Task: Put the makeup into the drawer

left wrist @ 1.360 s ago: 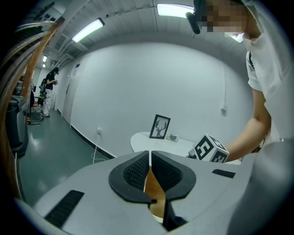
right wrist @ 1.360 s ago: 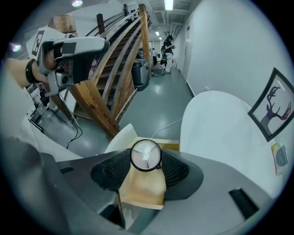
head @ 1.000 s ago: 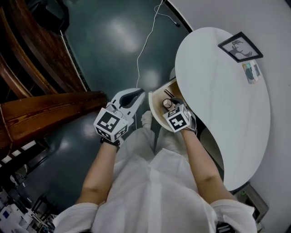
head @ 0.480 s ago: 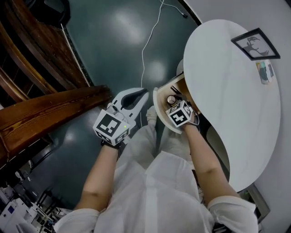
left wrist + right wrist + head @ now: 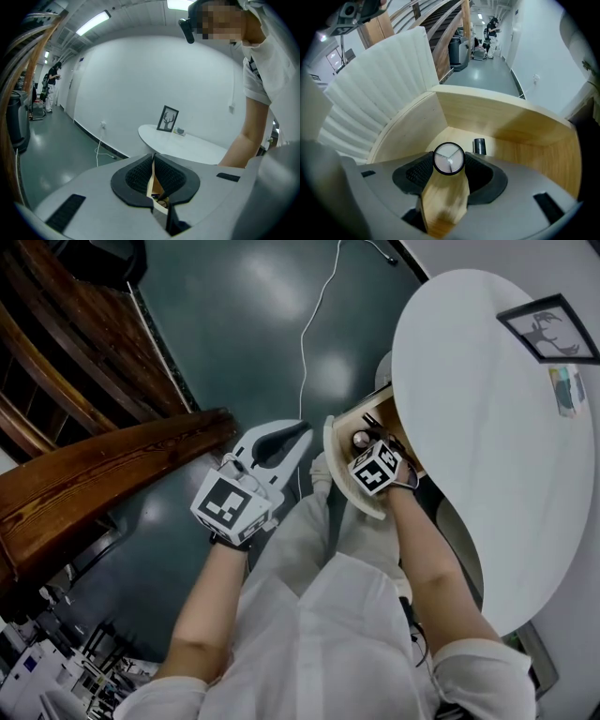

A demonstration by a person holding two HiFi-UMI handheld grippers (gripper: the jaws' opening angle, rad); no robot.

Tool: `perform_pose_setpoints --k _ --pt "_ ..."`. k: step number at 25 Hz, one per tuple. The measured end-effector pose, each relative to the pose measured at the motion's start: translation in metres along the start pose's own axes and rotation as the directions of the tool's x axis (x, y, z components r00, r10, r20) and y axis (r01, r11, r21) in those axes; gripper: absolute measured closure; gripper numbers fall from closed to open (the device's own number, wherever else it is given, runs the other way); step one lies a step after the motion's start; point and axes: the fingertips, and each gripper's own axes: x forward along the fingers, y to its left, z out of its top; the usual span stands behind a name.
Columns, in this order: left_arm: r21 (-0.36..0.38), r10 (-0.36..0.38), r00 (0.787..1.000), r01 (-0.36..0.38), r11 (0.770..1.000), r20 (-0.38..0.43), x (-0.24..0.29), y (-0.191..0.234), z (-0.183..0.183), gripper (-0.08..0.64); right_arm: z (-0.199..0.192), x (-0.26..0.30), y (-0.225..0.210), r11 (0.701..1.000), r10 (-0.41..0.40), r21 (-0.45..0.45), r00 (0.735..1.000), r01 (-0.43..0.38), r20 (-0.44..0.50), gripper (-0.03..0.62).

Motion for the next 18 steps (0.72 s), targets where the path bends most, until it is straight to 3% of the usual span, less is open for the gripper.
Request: perform_pose_setpoints --k 18 --pt "0.003 -0.005 1.000 0.005 1.000 0.001 -0.005 0.001 -0.003 0.538 -0.006 0.014 0.006 0.999 0.001 -0.052 0.999 -0.003 -0.044 0.385"
